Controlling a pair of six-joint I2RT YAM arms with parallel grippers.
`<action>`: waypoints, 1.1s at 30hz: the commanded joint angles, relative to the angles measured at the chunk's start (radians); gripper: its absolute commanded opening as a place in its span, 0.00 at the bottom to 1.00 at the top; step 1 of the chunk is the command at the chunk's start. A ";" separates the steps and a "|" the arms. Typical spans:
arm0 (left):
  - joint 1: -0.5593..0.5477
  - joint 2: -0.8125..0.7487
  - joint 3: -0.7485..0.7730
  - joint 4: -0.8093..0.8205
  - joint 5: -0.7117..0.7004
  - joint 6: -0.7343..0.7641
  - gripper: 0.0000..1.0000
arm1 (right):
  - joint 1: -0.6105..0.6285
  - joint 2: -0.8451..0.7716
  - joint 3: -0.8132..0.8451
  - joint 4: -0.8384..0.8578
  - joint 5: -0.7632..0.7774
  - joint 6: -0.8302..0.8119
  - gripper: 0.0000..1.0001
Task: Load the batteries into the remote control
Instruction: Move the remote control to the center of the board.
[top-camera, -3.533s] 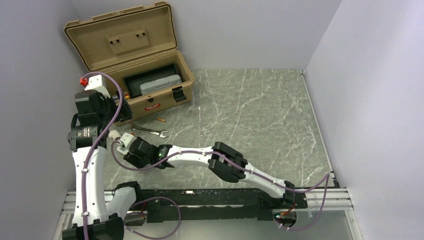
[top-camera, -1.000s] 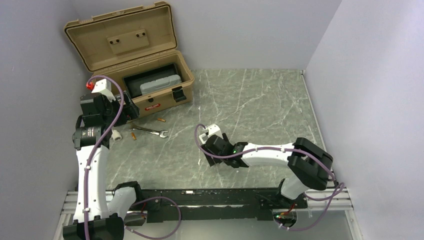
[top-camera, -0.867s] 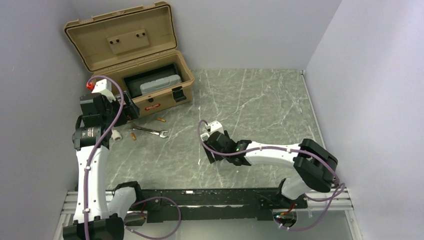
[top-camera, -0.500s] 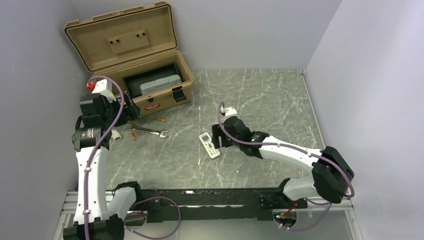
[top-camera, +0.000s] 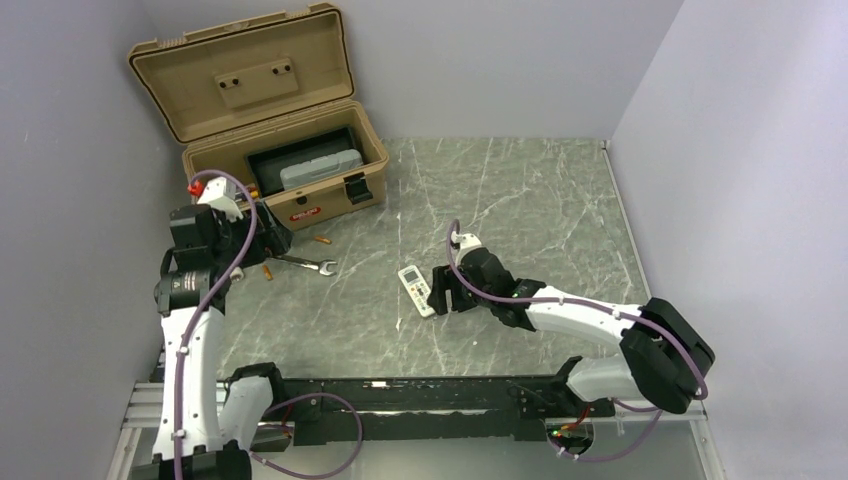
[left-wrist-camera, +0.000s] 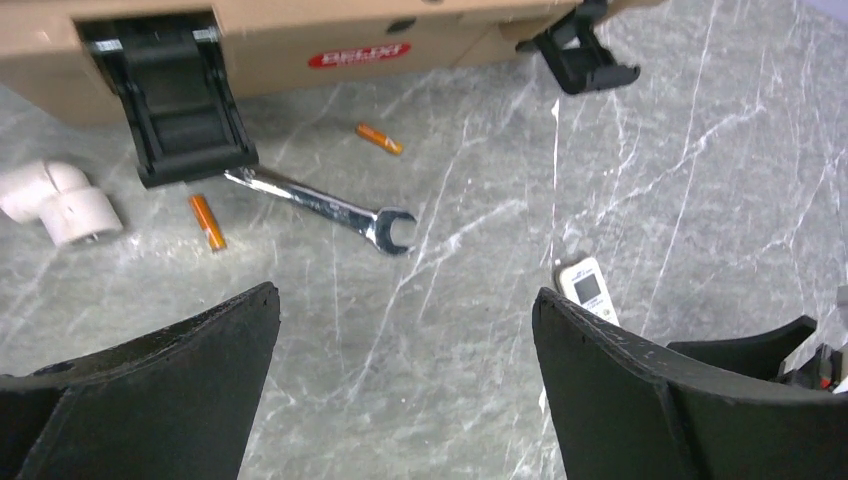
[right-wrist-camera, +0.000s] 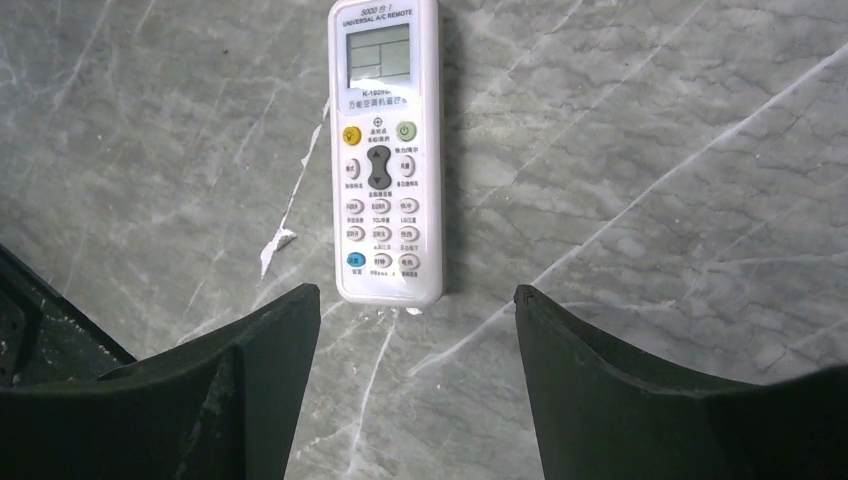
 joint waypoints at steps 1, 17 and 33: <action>0.004 -0.081 -0.084 0.060 0.051 -0.028 0.99 | -0.005 -0.064 -0.021 0.100 0.001 0.016 0.74; -0.088 -0.196 -0.266 0.131 0.052 -0.093 0.99 | -0.005 0.046 0.001 0.147 -0.063 -0.013 0.71; -0.285 -0.141 -0.330 0.210 0.001 -0.175 0.98 | -0.002 0.179 0.039 0.147 -0.071 0.004 0.71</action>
